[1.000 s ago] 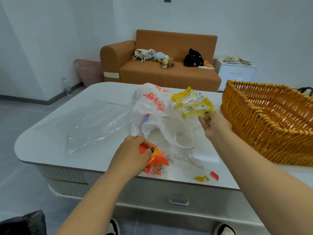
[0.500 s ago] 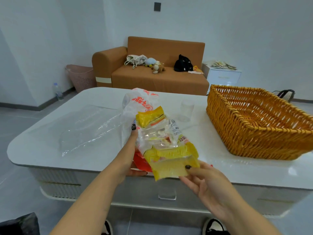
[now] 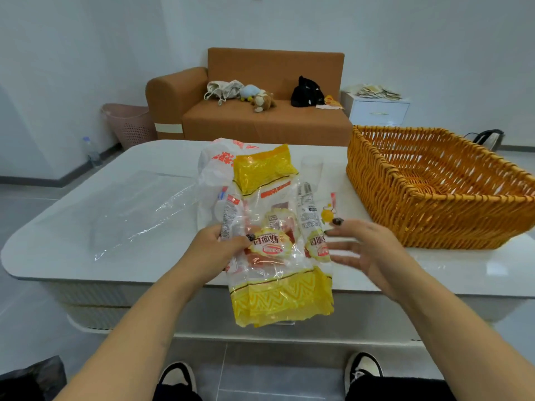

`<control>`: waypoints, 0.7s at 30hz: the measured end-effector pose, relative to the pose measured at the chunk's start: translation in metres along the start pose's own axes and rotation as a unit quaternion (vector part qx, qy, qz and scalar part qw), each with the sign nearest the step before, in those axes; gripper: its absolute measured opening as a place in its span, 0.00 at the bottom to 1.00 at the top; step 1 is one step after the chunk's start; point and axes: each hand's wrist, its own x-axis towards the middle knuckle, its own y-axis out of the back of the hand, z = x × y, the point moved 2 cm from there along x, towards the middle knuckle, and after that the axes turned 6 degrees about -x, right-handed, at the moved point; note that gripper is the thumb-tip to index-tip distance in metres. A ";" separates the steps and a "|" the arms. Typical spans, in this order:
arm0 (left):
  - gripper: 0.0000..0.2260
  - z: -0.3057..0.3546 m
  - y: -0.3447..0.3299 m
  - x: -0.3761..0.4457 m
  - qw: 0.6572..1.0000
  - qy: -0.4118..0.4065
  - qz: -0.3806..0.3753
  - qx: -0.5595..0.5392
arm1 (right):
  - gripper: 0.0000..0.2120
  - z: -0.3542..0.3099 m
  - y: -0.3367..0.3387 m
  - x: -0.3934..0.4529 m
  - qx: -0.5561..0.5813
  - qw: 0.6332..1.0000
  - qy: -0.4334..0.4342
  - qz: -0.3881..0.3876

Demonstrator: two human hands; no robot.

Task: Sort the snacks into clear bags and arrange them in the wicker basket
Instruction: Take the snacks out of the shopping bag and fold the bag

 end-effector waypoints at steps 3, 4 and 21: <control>0.07 0.002 -0.007 -0.003 0.999 -0.039 -0.025 0.004 | 0.15 -0.009 -0.003 0.014 -0.215 0.950 0.175 0.146; 0.08 0.002 -0.009 -0.003 0.999 -0.046 -0.029 0.003 | 0.19 -0.009 -0.005 0.018 -0.218 0.946 0.193 0.141; 0.14 -0.006 0.012 -0.001 0.999 -0.032 0.002 -0.006 | 0.09 -0.012 -0.013 0.019 -0.119 0.977 0.137 -0.117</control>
